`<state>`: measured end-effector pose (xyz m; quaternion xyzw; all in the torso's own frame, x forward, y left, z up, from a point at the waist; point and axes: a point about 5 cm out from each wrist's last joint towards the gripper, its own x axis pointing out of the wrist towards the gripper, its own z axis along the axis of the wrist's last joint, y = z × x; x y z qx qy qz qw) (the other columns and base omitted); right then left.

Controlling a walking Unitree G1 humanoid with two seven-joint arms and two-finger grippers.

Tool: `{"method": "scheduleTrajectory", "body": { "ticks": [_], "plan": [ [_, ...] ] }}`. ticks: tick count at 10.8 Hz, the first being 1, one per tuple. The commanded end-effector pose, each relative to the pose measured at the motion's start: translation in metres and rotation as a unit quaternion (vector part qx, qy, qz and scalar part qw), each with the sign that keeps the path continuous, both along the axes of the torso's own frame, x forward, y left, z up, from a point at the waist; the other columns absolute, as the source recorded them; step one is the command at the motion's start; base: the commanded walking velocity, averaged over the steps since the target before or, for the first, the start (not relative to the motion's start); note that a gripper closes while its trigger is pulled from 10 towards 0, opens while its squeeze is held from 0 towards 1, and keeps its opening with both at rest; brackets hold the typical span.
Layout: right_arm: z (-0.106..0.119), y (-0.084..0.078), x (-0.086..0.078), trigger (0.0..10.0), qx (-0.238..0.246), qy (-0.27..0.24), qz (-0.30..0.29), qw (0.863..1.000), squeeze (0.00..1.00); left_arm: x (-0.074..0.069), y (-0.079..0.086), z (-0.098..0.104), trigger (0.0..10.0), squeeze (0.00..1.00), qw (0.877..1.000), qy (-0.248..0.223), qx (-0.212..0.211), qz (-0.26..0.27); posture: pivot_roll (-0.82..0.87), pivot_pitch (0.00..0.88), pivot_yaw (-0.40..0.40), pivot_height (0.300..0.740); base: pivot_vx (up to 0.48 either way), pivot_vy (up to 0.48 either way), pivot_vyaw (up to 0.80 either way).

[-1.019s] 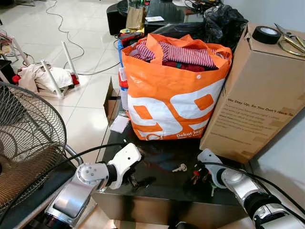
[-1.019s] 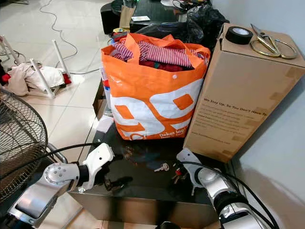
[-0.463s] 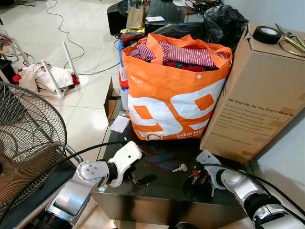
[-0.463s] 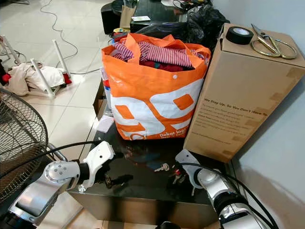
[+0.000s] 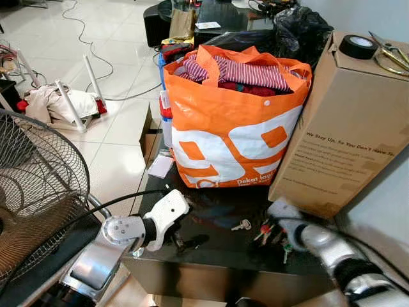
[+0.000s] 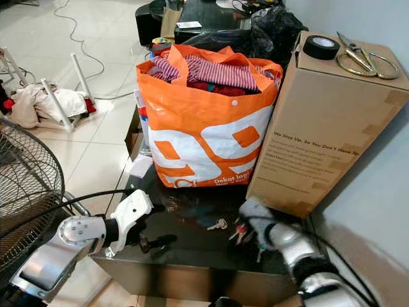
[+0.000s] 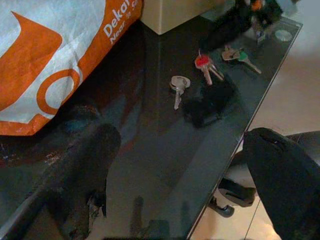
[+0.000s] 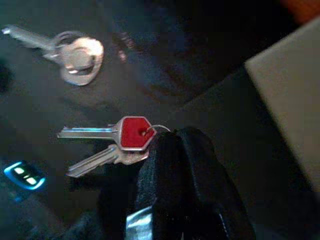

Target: Hang keys on a hook

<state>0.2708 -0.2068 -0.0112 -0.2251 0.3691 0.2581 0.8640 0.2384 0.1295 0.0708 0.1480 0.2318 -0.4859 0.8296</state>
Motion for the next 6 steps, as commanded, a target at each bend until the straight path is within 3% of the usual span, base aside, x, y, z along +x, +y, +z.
{"method": "scheduleTrajectory", "body": {
  "ticks": [1,5,6],
  "plan": [
    [0.011,-0.009,0.002,0.0,0.017,-0.024,-0.001,1.0,0.0,0.001,0.001,0.003,10.0,0.09,1.0,-0.01,0.004,-0.006,-0.05,0.0,-0.017,0.74,0.0,0.0,0.0],
    [0.019,-0.008,-0.008,0.0,0.03,-0.04,0.02,0.999,0.0,0.004,-0.002,0.004,10.0,0.08,1.0,-0.012,0.004,-0.011,-0.06,0.0,-0.004,0.74,0.0,0.0,0.0],
    [0.025,-0.007,-0.01,0.0,0.055,-0.059,-0.004,0.997,0.0,0.005,0.0,0.005,10.0,0.08,1.0,-0.018,0.001,-0.005,-0.06,0.0,-0.005,0.74,0.0,0.0,0.0]
  ]
}}
